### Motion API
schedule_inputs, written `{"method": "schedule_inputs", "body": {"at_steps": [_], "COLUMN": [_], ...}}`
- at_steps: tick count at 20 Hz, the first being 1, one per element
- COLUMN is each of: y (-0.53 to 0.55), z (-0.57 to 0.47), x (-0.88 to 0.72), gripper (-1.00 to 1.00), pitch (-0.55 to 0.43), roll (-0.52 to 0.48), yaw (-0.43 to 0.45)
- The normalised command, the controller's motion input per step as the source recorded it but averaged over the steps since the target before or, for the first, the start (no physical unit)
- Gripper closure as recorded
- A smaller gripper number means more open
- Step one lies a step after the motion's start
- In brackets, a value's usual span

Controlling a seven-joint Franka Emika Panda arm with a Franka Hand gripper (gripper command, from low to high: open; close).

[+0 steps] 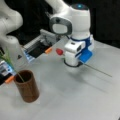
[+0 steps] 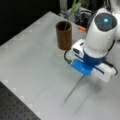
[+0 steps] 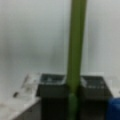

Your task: Flower insertion into a vase

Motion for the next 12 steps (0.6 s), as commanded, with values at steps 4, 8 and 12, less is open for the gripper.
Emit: {"method": "schedule_inputs", "body": {"at_steps": [4,8,12], "y": [-0.41,-0.4,-0.28], "z": [0.38,0.13,0.06], "x": [-0.38,-0.37,-0.35], "gripper": [1.0,1.0,1.0], "pitch": [-0.034,0.009,0.015], "roll": [0.205,0.226,0.201], "yaw": [-0.029,-0.014,-0.003]}}
